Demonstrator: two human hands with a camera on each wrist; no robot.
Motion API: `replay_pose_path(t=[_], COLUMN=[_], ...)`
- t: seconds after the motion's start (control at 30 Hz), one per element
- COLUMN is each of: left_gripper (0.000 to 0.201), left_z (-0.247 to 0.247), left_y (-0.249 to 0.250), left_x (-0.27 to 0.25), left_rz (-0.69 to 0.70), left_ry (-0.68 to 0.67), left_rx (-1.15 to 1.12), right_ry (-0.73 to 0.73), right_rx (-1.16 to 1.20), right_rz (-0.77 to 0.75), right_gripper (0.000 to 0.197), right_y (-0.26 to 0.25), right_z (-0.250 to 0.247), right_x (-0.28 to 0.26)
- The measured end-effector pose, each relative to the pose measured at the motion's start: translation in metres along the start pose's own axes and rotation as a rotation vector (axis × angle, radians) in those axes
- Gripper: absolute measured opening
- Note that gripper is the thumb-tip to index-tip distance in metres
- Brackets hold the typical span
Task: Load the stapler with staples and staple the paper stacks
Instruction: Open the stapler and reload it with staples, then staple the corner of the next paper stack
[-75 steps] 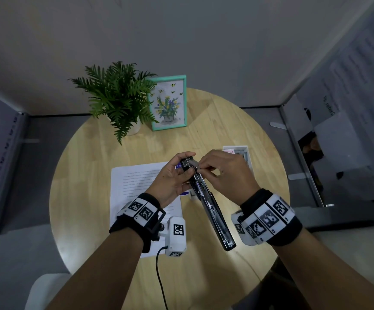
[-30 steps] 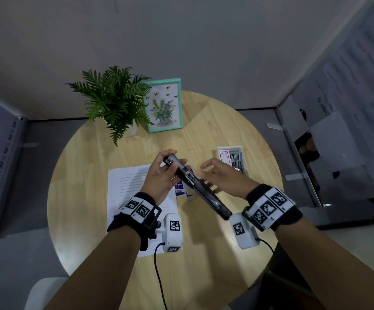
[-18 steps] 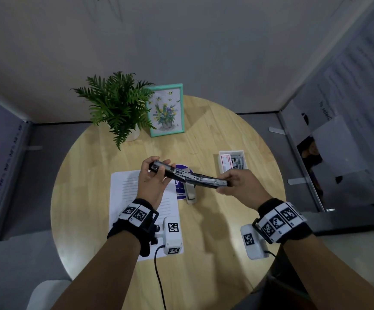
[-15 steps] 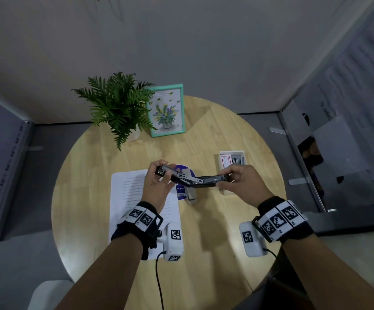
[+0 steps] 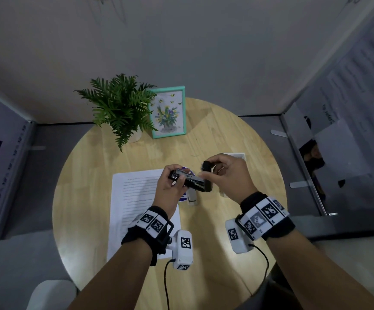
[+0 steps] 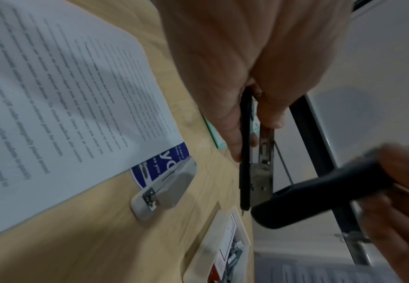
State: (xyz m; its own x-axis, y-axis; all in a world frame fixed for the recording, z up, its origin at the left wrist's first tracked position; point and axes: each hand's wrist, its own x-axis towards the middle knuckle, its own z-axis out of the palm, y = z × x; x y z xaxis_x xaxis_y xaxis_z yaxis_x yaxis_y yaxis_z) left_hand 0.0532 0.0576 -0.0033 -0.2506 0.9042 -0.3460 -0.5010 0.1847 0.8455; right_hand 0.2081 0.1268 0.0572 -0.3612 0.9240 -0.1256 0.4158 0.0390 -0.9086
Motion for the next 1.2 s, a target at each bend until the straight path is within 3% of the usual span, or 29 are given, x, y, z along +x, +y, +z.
replay_pose_path(t=[0.17,0.37,0.53,0.63,0.77,0.83,0.93,1.03,1.1,1.2], left_gripper=[0.014,0.011,0.022,0.022,0.015,0.013,0.014,0.018,0.019,0.02], left_z=[0.01,0.018,0.018,0.02,0.019,0.017,0.009,-0.004,-0.016,-0.04], left_y=[0.001,0.01,0.014,0.017,0.019,0.018,0.019,0.025,0.031,0.039], left_x=[-0.003,-0.008,-0.005,-0.003,0.003,0.006,0.006,0.003,-0.001,-0.005], left_rz=[-0.029,-0.084,-0.215,-0.196,-0.146,-0.135,-0.13,-0.143,-0.16,-0.167], left_ry=[-0.028,-0.084,-0.022,0.071,0.197,0.233,0.236,0.181,0.116,0.092], left_rx=[0.053,0.031,-0.137,-0.199,-0.205,-0.234,-0.255,-0.223,-0.157,0.01], right_ry=[-0.012,-0.034,-0.103,-0.108,-0.107,-0.16,-0.163,-0.098,-0.063,-0.039], right_rx=[-0.087,-0.038,-0.056,-0.078,0.299,0.57,0.763,0.857,0.907,0.908], right_rz=[-0.081,-0.036,0.014,0.116,0.567,0.702,0.697,0.676,0.677,0.708], right_gripper=[0.022,0.018,0.019,0.03,0.048,0.055,0.052,0.033,0.017,0.011], right_y=[0.0,0.006,0.009,0.014,0.019,0.022,0.021,0.014,0.012,0.013], right_z=[0.014,0.026,0.028,0.024,0.027,0.033,0.045,0.055,0.061,0.069], right_x=[0.005,0.009,0.009,0.008,0.004,0.004,0.008,0.015,0.019,0.025])
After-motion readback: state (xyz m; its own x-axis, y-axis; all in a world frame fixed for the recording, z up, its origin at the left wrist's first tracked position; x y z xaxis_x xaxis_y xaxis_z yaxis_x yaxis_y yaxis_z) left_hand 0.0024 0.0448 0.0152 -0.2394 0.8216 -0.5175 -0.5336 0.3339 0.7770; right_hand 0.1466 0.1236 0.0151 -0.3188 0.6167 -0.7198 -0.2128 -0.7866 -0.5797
